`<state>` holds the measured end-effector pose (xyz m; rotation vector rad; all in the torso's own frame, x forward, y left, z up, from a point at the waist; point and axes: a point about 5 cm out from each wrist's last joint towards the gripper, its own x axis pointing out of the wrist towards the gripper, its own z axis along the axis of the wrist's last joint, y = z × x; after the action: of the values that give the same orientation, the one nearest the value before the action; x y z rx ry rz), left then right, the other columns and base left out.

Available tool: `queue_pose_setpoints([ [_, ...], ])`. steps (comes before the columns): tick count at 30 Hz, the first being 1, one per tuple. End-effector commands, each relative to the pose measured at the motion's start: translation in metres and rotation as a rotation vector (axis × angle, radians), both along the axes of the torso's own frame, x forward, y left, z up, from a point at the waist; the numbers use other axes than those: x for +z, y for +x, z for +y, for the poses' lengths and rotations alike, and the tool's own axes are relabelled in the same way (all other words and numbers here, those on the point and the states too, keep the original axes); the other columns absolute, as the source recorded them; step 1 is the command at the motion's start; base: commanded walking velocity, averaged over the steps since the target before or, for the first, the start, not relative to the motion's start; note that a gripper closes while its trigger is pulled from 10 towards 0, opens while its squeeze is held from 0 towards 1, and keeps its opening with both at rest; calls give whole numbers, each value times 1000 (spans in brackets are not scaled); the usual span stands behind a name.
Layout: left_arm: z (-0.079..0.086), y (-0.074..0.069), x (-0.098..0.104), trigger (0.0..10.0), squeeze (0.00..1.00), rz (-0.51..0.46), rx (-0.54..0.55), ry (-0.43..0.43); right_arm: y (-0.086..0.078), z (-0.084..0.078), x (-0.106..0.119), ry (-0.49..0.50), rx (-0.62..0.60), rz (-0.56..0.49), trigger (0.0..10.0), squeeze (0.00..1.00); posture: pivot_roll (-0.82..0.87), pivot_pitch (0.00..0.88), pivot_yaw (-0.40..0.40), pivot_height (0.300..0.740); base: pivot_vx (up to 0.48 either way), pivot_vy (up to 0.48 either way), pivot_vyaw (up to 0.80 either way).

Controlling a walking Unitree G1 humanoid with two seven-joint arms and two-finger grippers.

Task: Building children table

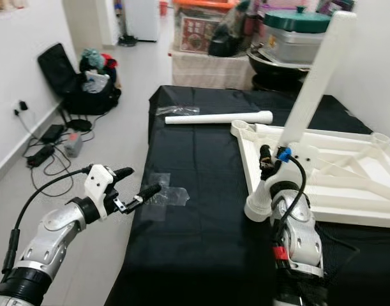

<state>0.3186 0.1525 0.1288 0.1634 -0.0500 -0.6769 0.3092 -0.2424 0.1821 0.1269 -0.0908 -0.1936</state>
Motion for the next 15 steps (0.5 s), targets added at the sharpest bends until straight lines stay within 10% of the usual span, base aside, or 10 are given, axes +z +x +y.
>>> queue_pose_setpoints([
  [1,2,0,-1,10000,0,12,3,-1,0,5,-1,48,56,-27,0,0,17,0,-70,740,0,0,0],
  [15,-5,1,-1,10000,0,6,-4,-1,-1,17,0,23,148,-33,0,0,19,0,-74,740,0,-372,0],
])
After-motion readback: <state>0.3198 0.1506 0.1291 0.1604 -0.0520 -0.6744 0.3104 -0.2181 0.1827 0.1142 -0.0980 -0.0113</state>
